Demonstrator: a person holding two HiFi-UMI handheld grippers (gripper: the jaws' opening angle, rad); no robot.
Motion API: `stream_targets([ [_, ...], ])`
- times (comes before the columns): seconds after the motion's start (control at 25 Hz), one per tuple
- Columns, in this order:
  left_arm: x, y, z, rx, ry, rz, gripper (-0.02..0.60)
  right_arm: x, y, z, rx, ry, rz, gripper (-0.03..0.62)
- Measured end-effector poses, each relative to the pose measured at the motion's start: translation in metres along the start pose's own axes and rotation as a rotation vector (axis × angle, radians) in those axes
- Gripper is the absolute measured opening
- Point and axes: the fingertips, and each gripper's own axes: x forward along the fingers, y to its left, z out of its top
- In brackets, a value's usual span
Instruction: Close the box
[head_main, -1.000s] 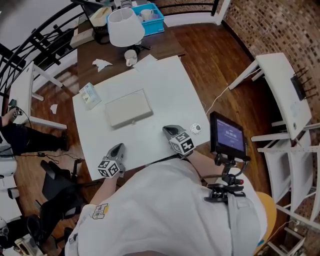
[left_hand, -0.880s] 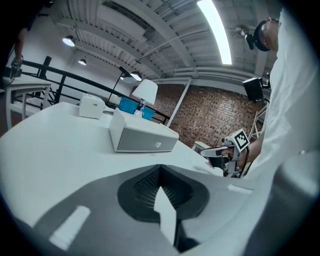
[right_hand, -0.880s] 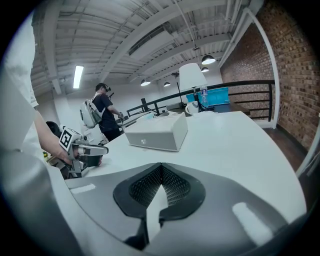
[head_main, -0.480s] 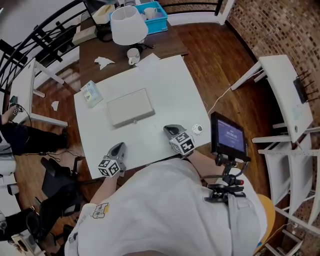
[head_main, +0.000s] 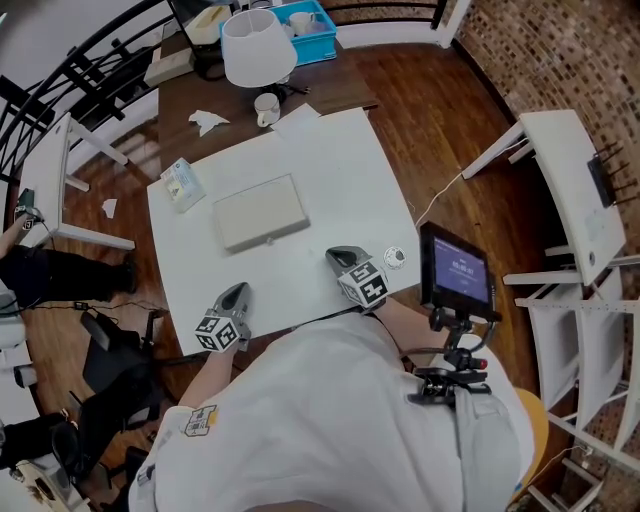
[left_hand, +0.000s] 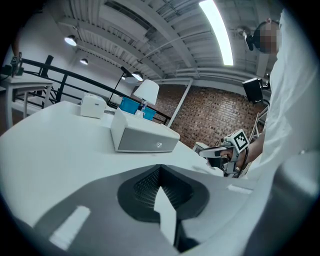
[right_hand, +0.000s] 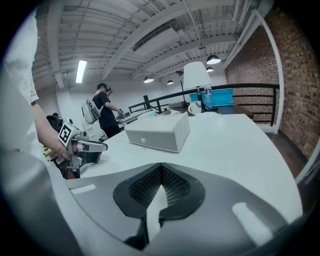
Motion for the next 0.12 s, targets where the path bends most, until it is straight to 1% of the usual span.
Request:
stream_targets([
  [0.12,0.0001,0.0014,-0.0004,0.003,0.001,0.001,0.000,-0.0001,-0.0016,0.0000,-0.001,-0.001,-0.002,0.000],
])
